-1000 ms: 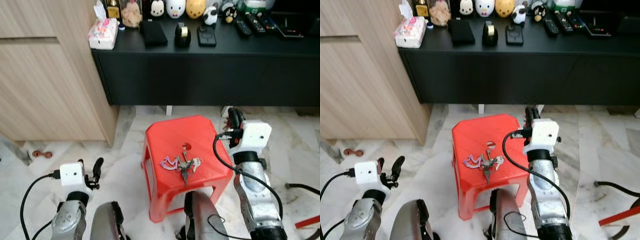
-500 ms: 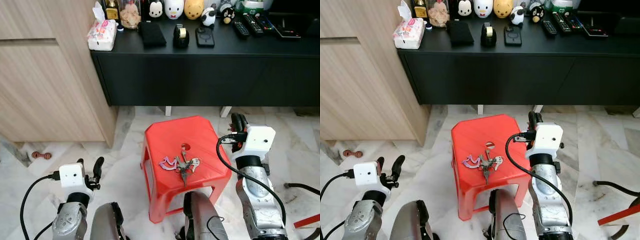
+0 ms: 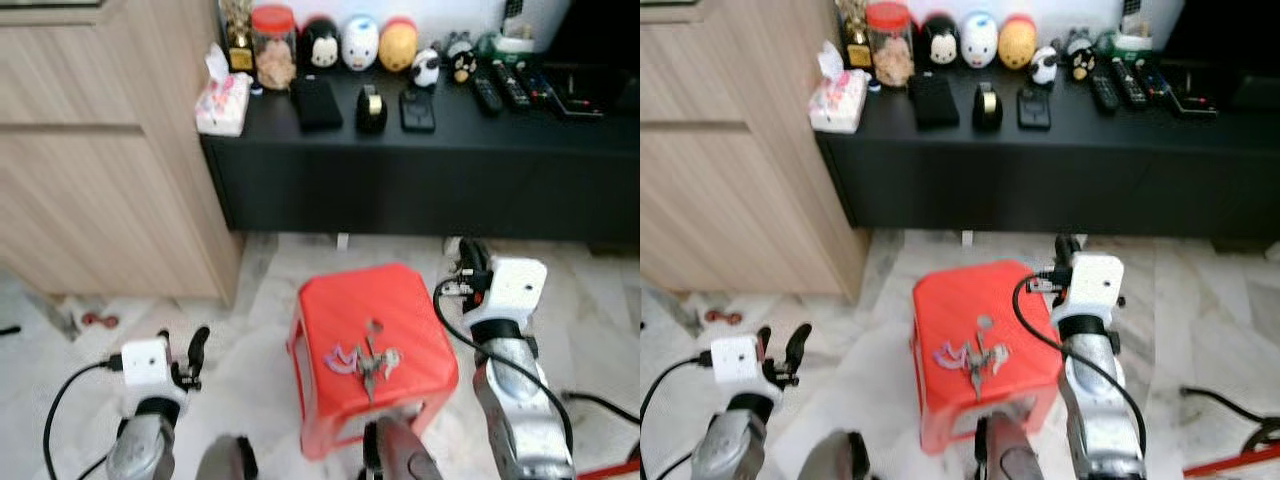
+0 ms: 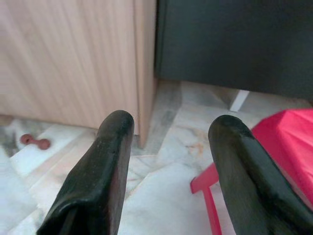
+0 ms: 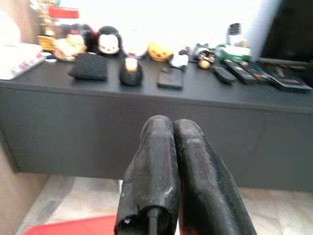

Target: Hang keys on a hook

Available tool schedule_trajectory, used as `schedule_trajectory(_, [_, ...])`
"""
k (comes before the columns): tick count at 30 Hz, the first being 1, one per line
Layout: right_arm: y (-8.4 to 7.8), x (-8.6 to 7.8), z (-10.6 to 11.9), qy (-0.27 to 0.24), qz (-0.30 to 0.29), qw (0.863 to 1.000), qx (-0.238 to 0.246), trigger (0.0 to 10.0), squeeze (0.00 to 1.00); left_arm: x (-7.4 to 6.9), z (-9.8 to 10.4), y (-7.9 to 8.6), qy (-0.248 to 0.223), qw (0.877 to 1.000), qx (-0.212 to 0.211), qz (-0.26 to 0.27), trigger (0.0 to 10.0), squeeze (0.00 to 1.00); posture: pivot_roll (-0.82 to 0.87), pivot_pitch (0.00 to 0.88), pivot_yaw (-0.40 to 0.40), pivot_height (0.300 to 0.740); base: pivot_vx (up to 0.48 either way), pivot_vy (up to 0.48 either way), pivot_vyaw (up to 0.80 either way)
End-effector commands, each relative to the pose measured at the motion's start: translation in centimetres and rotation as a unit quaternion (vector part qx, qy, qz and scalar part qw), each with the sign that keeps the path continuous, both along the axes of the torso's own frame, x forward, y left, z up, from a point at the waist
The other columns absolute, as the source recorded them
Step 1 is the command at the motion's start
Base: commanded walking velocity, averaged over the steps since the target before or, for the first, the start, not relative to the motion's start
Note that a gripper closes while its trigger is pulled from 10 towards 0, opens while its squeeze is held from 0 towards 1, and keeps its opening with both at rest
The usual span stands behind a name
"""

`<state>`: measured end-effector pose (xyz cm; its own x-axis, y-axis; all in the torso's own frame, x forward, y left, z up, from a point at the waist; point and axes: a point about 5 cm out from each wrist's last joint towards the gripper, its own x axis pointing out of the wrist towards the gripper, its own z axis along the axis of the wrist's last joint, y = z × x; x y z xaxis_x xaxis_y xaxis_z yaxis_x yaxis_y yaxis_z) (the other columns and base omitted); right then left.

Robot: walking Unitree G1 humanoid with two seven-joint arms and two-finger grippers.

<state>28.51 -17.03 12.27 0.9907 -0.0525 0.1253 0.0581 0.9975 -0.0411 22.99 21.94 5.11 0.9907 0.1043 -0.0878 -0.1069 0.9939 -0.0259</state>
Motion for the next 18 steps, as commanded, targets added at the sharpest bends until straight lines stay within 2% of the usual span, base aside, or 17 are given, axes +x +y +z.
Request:
schedule_trajectory(1, [-0.4,-0.2,-0.6,0.015,0.001,1.000,-0.001,10.0,0.00,-0.5,-0.7,0.3,0.014,1.000,0.002,0.005,10.0,0.00,-0.17,0.092,-0.044,0.718,0.000,0.000,0.00])
schedule_trajectory(3, [-0.7,-0.4,-1.6,0.042,0.003,0.999,0.002,10.0,0.00,-0.7,-0.9,0.4,0.021,1.000,0.002,0.006,10.0,0.00,-0.17,0.093,-0.045,0.727,0.000,0.000,0.00])
schedule_trajectory(7, [-1.3,-0.8,-3.5,0.085,0.009,0.996,-0.022,10.0,0.00,-0.9,-1.1,0.4,0.027,1.000,0.003,0.008,10.0,0.00,-0.17,0.100,-0.048,0.727,0.000,0.000,0.00])
schedule_trajectory(11, [-2.0,-1.6,-5.2,0.126,-0.009,0.992,-0.011,10.0,0.00,-0.8,-1.8,0.5,0.046,0.999,0.005,0.013,10.0,0.00,-0.16,0.109,-0.047,0.727,0.000,0.000,0.00])
schedule_trajectory(13, [-1.9,-1.6,-4.9,0.121,-0.010,0.993,-0.005,10.0,0.00,-0.9,-2.0,0.6,0.053,0.998,0.005,0.014,10.0,0.00,-0.17,0.113,-0.046,0.727,0.000,0.000,0.00])
schedule_trajectory(14, [-1.4,-1.4,-3.8,0.100,0.000,0.995,-0.025,10.0,0.00,-1.2,-2.7,0.9,0.072,0.997,0.008,0.016,10.0,0.00,-0.18,0.114,-0.043,0.727,0.000,0.000,0.00])
schedule_trajectory(18, [-1.1,-1.1,-3.2,0.095,-0.010,0.995,-0.026,10.0,0.00,-1.4,-3.1,0.7,0.088,0.996,0.015,0.009,10.0,0.00,-0.18,0.119,-0.041,0.727,0.000,0.000,0.00])
